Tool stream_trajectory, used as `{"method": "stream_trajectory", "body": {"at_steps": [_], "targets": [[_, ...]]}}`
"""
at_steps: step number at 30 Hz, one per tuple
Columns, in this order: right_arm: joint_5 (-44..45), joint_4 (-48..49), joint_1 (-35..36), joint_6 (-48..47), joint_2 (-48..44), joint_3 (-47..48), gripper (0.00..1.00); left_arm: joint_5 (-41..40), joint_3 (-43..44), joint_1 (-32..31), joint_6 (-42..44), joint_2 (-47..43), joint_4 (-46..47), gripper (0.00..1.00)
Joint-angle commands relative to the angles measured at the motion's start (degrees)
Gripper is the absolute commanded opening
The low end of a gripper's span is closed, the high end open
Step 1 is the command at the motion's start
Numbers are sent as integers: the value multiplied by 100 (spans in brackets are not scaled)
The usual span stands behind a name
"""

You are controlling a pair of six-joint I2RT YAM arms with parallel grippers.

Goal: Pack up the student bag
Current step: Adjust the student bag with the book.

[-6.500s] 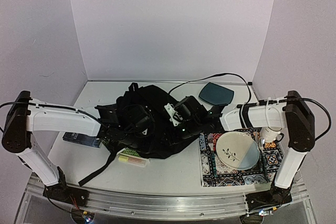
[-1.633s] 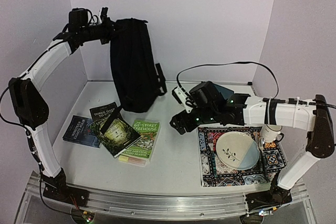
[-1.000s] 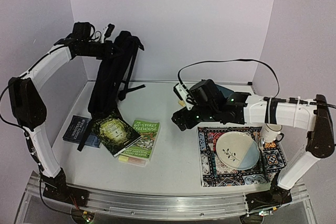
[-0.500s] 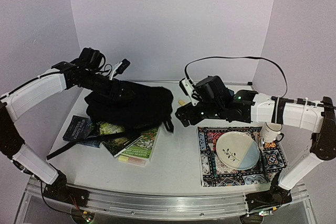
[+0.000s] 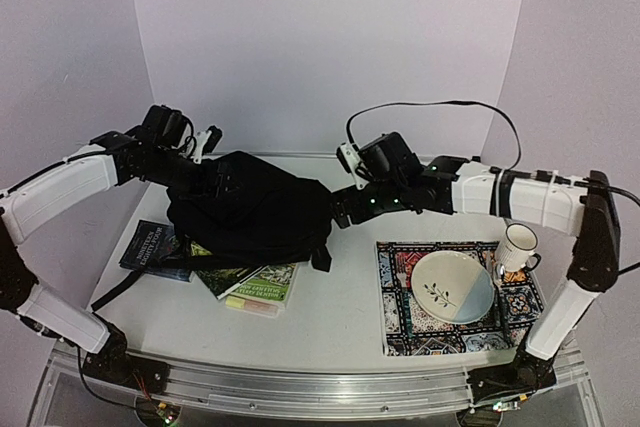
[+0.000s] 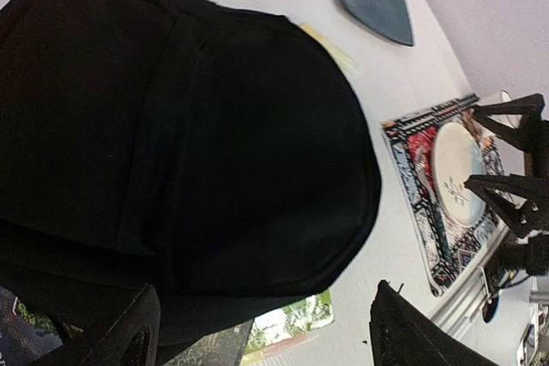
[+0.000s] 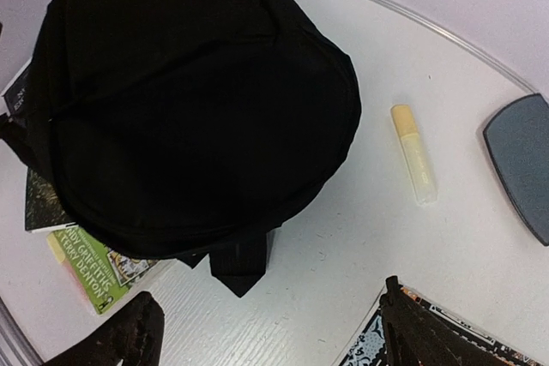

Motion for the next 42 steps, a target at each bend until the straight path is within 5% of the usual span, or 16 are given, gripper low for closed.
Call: {"method": "stream_trajectory", "body": {"at_steps": [1,10,15,21,24,34,42], "targets": [[-213,-219,-396,676,700,542,88,-811,84,24,-545,516,198,86],[-813,-215,-950,1635,2566,2046,92,-1025,146,24,-605,1175,215,86],[-1116,-220,-1035,1779,3334,2637,83,-1157,29,24,-753,1341,227,86],[-1968,-65,-1032,1937,3080,2296,22,-1492,-55,21,-875,1552,272,86],[-2139,234,-951,2056,2409,1597,0,-1619,-43,24,-887,1713,302,86],[-2291,312,-48,2419,961,-256,2,-2116,216,37,-721,2110,332,85],[-1718,-297,-60,1840,345,-354,34,-1986,314,41,-594,1866,332,86]]}}
